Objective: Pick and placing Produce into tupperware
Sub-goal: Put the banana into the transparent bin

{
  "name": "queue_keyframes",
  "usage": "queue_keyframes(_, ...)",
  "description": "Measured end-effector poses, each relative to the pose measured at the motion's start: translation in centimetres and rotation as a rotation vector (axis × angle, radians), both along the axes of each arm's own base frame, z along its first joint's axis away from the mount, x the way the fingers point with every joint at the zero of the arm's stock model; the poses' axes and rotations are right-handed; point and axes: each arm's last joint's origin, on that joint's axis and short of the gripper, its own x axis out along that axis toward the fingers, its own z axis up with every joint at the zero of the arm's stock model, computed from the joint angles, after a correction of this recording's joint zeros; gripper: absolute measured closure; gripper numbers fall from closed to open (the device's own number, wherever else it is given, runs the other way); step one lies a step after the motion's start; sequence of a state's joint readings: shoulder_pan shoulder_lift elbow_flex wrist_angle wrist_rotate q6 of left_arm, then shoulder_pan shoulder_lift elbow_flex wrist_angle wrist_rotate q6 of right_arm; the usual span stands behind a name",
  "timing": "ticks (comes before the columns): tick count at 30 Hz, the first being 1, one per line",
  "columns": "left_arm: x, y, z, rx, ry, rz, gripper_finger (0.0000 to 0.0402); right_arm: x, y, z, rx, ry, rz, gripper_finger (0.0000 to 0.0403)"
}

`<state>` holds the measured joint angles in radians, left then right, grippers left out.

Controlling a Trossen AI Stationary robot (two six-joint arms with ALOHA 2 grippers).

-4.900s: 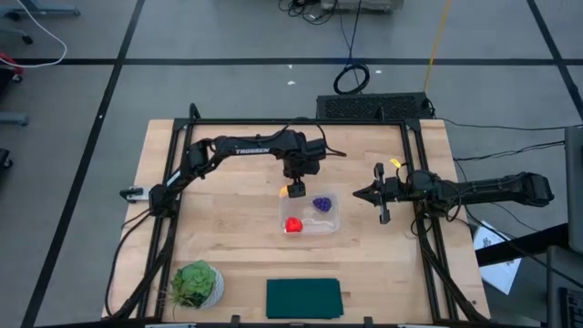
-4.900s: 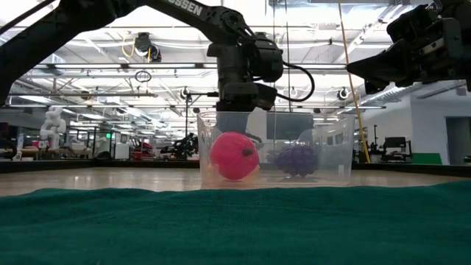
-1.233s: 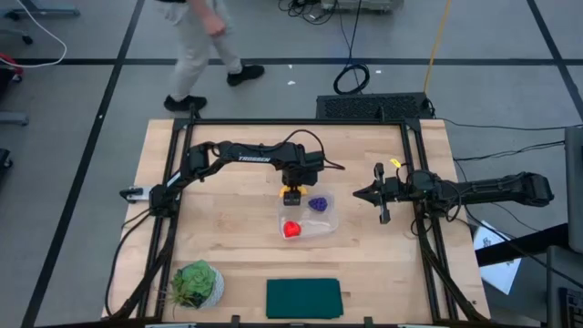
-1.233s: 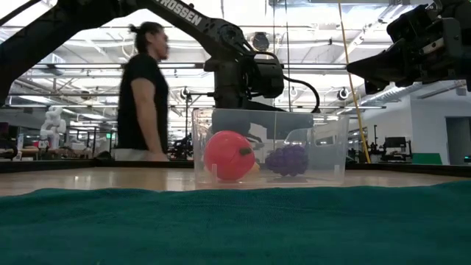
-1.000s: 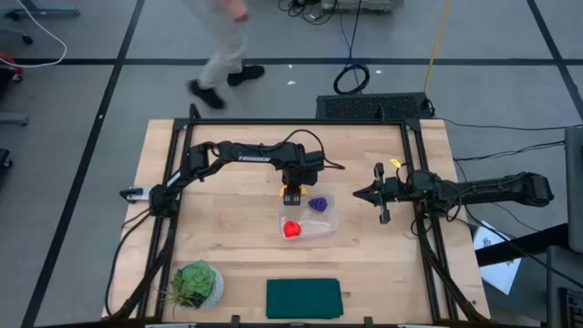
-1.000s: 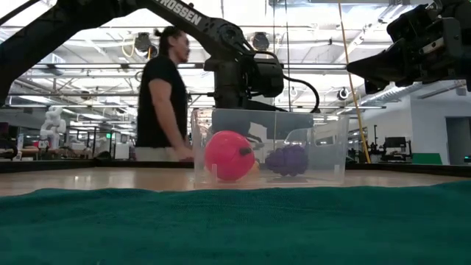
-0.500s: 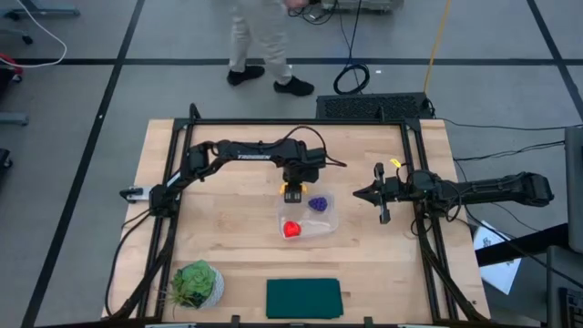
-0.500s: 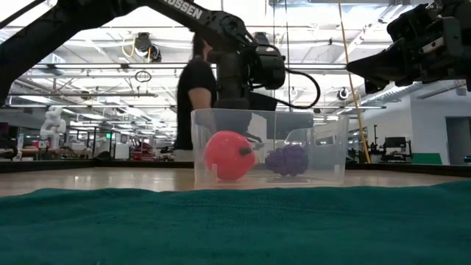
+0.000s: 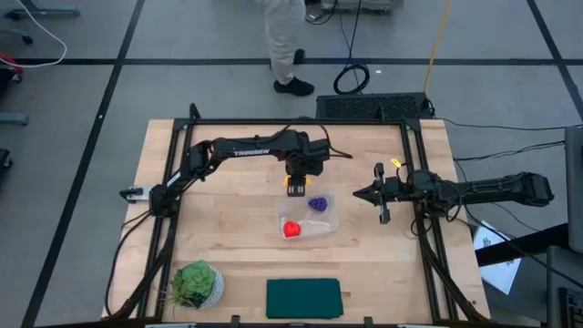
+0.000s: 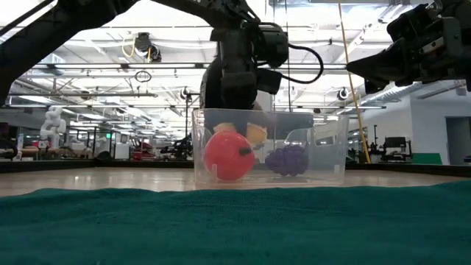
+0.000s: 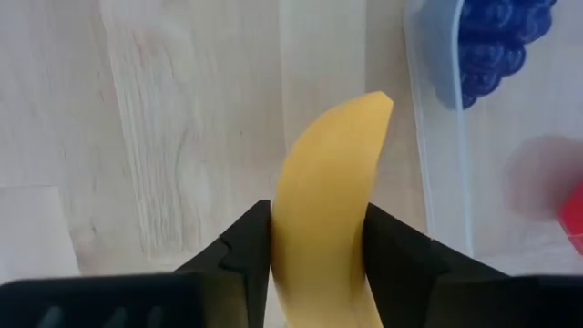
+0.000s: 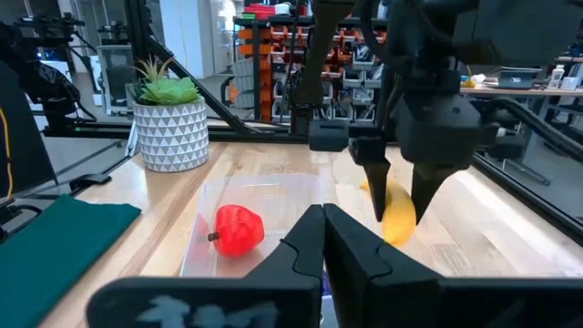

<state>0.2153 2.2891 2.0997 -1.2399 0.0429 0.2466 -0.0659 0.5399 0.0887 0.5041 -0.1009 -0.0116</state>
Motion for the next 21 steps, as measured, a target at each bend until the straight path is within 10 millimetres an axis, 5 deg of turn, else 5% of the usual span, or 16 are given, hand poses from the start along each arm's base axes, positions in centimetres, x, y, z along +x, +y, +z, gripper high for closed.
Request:
queue_keyframes(16, 0.2, -0.1, 2.0, -0.036, -0.07, -0.06, 0.026, 0.0, 0.0, -0.1, 0.001, 0.008, 0.0, 0.0403)
queue_keyframes(21, -0.4, -0.3, 4.3, -0.021, -0.131, -0.069, 0.0259, 0.0, 0.0, -0.1, 0.001, 0.008, 0.0, 0.0403)
